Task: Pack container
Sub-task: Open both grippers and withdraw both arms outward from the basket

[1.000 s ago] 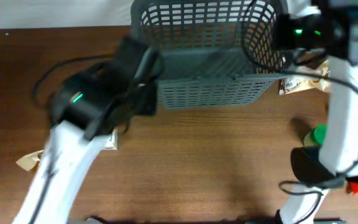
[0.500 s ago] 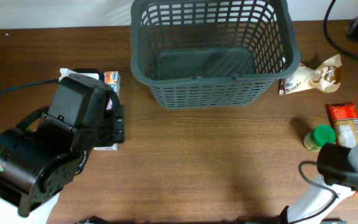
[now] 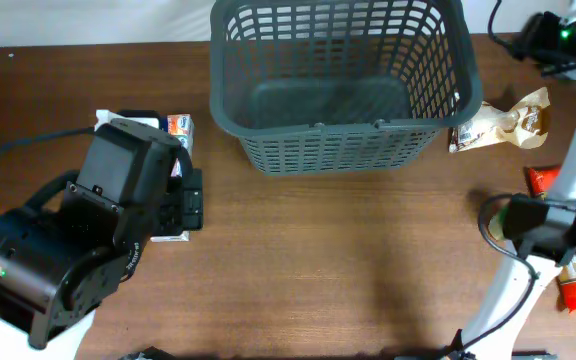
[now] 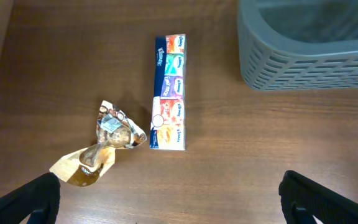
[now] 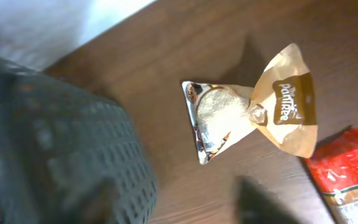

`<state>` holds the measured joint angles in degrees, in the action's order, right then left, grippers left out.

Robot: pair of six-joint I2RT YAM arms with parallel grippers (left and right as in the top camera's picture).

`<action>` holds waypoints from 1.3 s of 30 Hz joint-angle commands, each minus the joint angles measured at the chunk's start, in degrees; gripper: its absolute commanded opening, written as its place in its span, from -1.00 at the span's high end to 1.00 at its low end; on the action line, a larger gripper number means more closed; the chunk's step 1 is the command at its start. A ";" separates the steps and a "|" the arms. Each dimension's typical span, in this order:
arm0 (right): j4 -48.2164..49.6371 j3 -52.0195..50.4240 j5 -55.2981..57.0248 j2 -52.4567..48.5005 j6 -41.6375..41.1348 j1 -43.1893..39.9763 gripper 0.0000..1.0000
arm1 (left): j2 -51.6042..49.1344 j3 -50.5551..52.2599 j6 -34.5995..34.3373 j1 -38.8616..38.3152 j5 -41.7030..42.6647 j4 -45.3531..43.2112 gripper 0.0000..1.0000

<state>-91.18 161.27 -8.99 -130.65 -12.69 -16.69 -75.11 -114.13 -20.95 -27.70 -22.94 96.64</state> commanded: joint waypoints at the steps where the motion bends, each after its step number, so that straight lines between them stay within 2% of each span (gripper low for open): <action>1: 0.76 -0.13 -0.26 -1.97 0.13 0.11 0.92 | 0.46 -0.28 0.02 0.28 0.92 0.04 -0.99; 14: 3.10 -0.15 -0.09 -6.25 0.24 1.86 0.92 | 0.46 -0.28 0.02 0.28 1.09 0.04 -0.99; 39: 3.82 -0.15 -0.94 -6.56 0.42 13.53 0.92 | 0.46 -0.28 0.02 0.28 1.07 0.04 -0.99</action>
<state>-87.18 161.12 -8.97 -137.23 -12.62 -5.15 -75.11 -114.13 -20.95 -27.70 -22.46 96.64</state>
